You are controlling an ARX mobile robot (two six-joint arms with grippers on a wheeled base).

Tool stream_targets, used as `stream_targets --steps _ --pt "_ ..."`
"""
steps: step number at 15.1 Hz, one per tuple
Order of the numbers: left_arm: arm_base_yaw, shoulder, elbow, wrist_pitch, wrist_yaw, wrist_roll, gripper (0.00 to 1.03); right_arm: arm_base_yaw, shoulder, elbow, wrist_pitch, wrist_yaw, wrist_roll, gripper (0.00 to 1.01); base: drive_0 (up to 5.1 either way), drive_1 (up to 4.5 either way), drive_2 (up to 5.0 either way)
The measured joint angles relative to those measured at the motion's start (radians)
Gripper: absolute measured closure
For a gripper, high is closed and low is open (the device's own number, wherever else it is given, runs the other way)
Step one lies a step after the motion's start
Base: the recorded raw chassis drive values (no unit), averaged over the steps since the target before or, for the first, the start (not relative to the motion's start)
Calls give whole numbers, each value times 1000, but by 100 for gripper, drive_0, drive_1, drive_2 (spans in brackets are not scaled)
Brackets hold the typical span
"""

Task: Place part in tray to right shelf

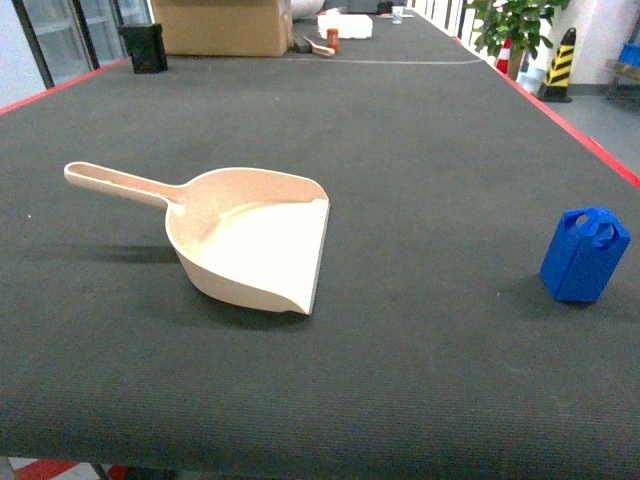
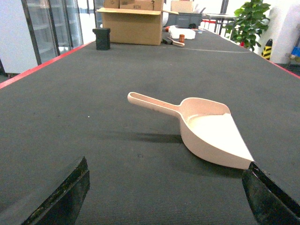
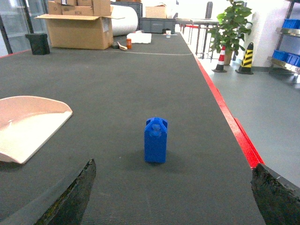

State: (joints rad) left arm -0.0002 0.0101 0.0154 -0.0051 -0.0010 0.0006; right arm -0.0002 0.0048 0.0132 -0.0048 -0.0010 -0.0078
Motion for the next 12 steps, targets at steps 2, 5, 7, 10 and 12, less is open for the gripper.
stream_targets --steps 2,5,7,10,12 --pt "0 0 0 0 0 0 5 0 0 0 0 0 0 3 0 0 0" --pt "0 0 0 0 0 0 5 0 0 0 0 0 0 3 0 0 0" --pt "0 0 0 0 0 0 5 0 0 0 0 0 0 3 0 0 0" --pt "0 0 0 0 0 0 5 0 0 0 0 0 0 3 0 0 0" --pt "0 0 0 0 0 0 5 0 0 0 0 0 0 3 0 0 0"
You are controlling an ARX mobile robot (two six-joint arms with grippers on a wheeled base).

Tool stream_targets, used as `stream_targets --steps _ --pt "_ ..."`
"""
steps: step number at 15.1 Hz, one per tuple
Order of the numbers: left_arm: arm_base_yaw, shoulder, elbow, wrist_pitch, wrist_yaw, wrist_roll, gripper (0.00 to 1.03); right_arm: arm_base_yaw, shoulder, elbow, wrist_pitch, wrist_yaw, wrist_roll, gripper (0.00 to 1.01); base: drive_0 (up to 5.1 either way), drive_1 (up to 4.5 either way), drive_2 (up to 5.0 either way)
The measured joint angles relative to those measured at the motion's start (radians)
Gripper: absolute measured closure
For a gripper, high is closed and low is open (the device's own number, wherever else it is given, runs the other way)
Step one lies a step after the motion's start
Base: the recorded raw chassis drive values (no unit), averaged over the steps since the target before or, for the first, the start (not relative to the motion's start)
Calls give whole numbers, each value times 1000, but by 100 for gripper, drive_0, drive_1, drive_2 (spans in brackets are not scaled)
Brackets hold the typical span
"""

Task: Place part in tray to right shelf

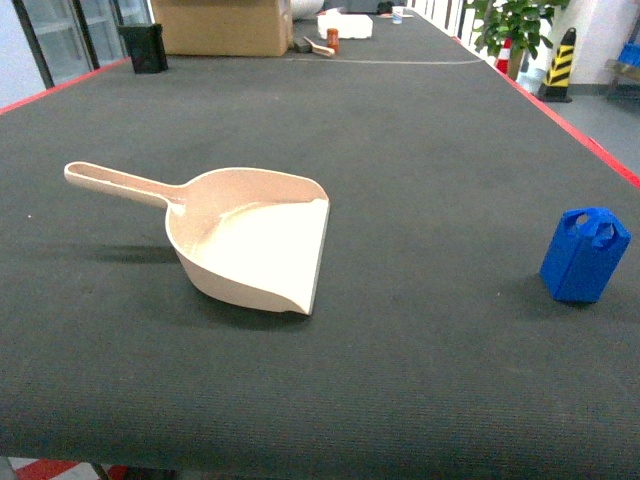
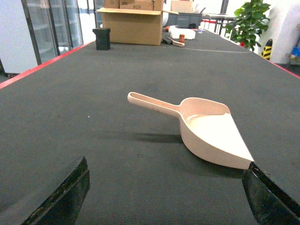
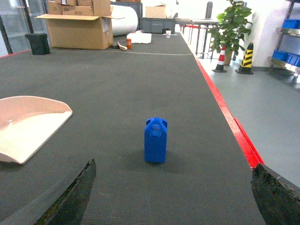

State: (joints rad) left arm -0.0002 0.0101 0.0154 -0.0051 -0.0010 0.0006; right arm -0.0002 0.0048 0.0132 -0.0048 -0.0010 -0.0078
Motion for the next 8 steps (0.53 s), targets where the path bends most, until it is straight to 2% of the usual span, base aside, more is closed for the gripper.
stream_targets --steps 3,8 --pt "0 0 0 0 0 0 5 0 0 0 0 0 0 4 0 0 0" --pt "0 0 0 0 0 0 6 0 0 0 0 0 0 70 0 0 0"
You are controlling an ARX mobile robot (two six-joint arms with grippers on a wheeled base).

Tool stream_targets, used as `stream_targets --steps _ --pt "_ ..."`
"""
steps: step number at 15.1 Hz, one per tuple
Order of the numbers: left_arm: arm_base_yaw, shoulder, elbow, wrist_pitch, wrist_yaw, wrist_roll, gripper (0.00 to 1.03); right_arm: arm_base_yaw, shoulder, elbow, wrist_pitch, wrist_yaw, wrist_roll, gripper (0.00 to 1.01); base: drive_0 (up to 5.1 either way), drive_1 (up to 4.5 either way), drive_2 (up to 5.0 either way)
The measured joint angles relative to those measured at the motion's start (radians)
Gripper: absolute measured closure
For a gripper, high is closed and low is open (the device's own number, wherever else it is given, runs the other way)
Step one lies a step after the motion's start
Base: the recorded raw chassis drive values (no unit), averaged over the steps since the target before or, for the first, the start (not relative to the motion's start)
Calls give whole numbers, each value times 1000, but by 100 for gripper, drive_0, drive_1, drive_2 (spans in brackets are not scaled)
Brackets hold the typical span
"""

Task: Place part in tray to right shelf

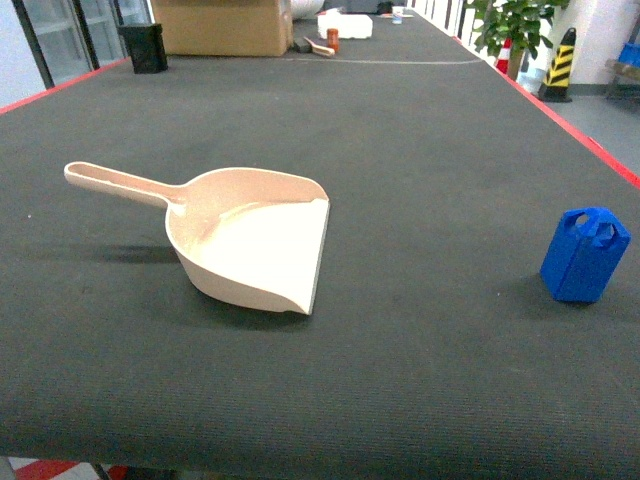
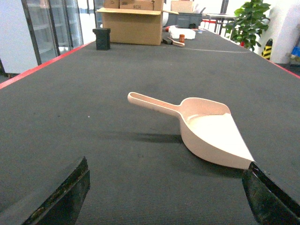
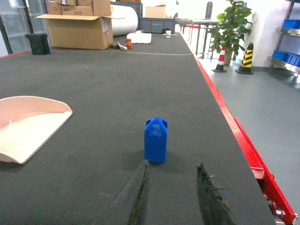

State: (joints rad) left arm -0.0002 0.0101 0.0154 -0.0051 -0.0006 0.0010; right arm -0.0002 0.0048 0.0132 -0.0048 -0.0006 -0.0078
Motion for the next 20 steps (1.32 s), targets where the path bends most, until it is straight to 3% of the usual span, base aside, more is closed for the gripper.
stream_targets --steps 2,3,4,6,8,9,10,11,12,13,14,17,20 --pt "0 0 0 0 0 0 31 0 0 0 0 0 0 98 0 0 0" --pt "0 0 0 0 0 0 43 0 0 0 0 0 -1 99 0 0 0" --pt "0 0 0 0 0 0 52 0 0 0 0 0 0 91 0 0 0" --pt "0 0 0 0 0 -1 47 0 0 0 0 0 1 74 0 0 0" --pt "0 0 0 0 0 -1 29 0 0 0 0 0 2 89 0 0 0" --pt "0 0 0 0 0 -1 14 0 0 0 0 0 0 91 0 0 0" --pt "0 0 0 0 0 0 4 0 0 0 0 0 0 80 0 0 0" --pt "0 0 0 0 0 0 4 0 0 0 0 0 0 71 0 0 0" --pt "0 0 0 0 0 0 11 0 0 0 0 0 0 62 0 0 0" --pt "0 0 0 0 0 -1 16 0 0 0 0 0 0 46 0 0 0" --pt "0 0 0 0 0 -1 5 0 0 0 0 0 0 34 0 0 0" --pt "0 0 0 0 0 -1 5 0 0 0 0 0 0 3 0 0 0" --pt "0 0 0 0 0 -1 5 0 0 0 0 0 0 3 0 0 0"
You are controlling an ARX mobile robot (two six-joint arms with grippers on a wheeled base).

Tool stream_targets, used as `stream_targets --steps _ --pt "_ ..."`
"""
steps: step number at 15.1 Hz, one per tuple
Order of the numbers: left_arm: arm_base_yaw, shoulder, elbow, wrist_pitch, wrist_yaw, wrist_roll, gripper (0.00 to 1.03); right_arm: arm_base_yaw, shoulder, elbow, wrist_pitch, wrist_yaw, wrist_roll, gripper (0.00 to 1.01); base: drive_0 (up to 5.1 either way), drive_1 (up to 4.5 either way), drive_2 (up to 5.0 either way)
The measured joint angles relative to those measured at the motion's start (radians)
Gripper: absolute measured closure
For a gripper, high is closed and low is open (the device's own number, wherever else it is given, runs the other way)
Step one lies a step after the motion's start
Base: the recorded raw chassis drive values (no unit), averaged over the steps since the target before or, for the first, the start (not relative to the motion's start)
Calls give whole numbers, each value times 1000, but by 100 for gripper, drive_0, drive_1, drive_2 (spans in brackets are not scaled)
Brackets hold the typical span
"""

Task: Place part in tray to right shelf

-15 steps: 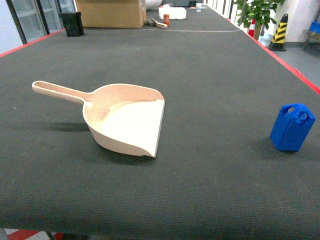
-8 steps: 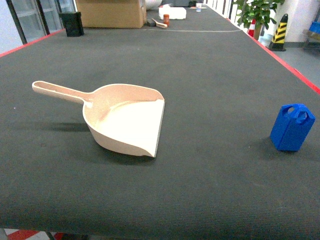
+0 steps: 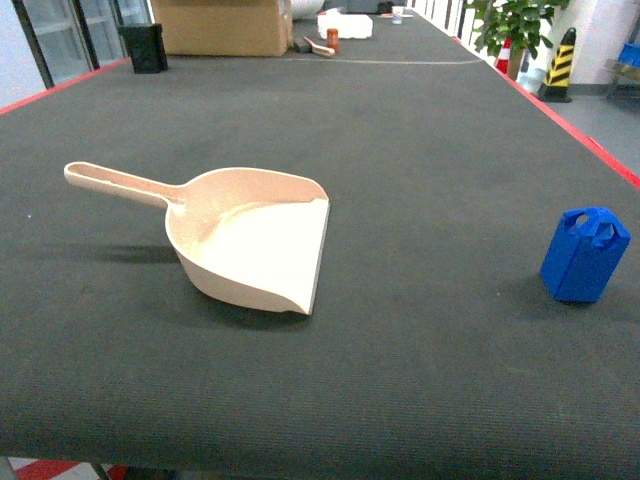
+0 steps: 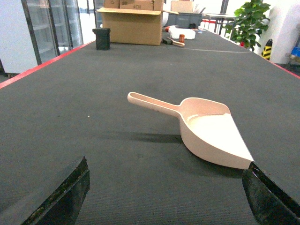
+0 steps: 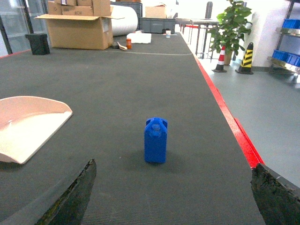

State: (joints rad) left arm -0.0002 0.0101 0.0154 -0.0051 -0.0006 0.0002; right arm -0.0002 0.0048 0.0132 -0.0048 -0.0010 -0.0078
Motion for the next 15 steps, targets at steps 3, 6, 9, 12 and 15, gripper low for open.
stream_targets --steps 3,6,9,12,15 --pt "0 0 0 0 0 0 5 0 0 0 0 0 0 3 0 0 0" --pt "0 0 0 0 0 0 5 0 0 0 0 0 0 3 0 0 0" --pt "0 0 0 0 0 0 5 0 0 0 0 0 0 3 0 0 0" --pt "0 0 0 0 0 0 5 0 0 0 0 0 0 3 0 0 0" --pt "-84 68 42 -120 -172 -3 5 0 0 0 0 0 0 3 0 0 0"
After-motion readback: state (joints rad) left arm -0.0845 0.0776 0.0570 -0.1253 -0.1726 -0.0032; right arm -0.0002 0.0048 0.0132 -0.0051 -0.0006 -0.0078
